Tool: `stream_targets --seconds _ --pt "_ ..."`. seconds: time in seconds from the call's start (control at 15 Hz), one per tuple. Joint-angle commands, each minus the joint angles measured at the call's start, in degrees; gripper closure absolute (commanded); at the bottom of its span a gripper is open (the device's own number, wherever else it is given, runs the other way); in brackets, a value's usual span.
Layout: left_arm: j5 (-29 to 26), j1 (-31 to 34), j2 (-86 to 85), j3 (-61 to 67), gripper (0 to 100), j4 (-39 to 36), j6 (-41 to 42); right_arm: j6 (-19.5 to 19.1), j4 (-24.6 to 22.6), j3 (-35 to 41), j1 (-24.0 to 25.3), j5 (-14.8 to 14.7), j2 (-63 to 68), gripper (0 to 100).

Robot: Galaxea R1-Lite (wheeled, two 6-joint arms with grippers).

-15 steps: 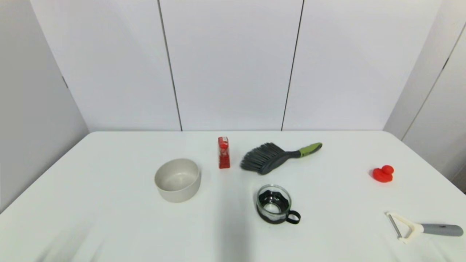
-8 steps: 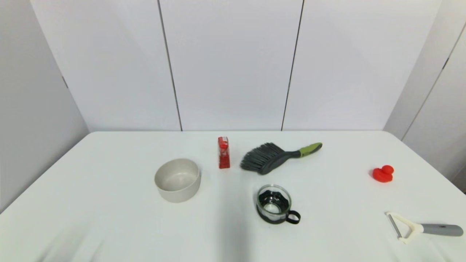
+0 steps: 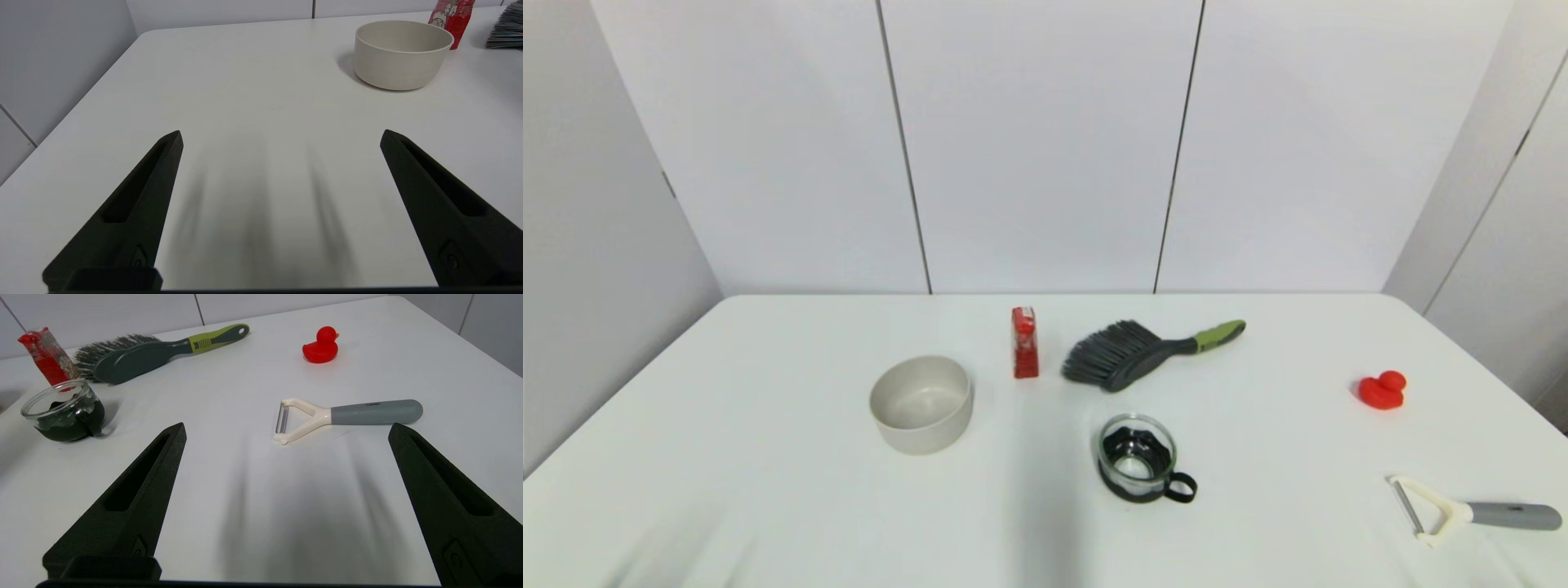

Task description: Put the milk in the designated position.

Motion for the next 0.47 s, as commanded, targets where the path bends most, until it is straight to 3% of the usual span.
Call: stream_targets --seconds 0.07,0.47 --pt "0.0 0.0 0.1 0.0 0 0.0 0.0 -0.6 -0.1 0.0 0.0 0.1 0.1 0" --pt "0.0 0.0 0.1 0.0 0 0.0 0.1 0.8 0.0 0.0 0.0 -0.2 0.1 0"
